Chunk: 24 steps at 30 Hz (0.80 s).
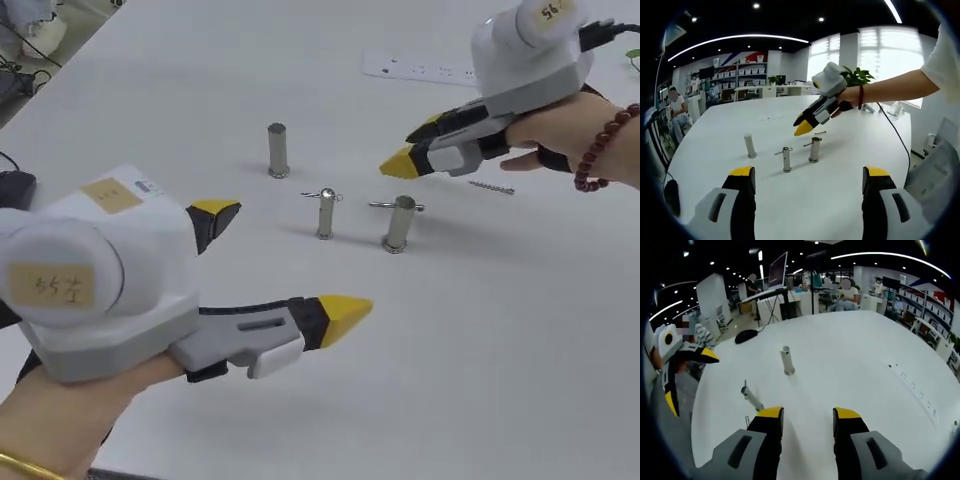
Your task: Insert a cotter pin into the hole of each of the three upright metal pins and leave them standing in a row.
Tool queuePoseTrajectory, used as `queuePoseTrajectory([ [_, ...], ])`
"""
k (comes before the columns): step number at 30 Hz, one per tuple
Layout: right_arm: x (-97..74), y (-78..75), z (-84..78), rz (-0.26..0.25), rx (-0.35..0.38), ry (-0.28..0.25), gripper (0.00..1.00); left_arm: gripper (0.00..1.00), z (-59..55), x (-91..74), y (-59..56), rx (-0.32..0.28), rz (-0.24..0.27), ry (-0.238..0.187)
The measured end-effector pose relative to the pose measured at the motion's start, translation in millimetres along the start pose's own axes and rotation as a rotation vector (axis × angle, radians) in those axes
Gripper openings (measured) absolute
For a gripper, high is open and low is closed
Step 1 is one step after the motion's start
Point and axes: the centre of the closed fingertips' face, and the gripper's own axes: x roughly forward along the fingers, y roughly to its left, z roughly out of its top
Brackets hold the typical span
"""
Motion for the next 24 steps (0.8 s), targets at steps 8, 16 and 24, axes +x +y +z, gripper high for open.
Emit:
queuePoseTrajectory([
  [8, 24.5, 16.8, 22.8, 0.037, -0.042, -0.035, 0.41, 0.88, 0.1, -1.7, 2.0, -0.006, 0.006, -0.002],
  [16, 45.8, 31.4, 43.9, 0.065, -0.08, -0.08, 0.4, 0.87, 0.3, -2.9, 2.9, -0.009, 0.002, -0.004],
  [24, 65.4, 37.3, 57.3, 0.078, -0.082, -0.117, 0.38, 0.85, 1.7, -0.3, 1.8, -0.005, 0.0, -0.007],
])
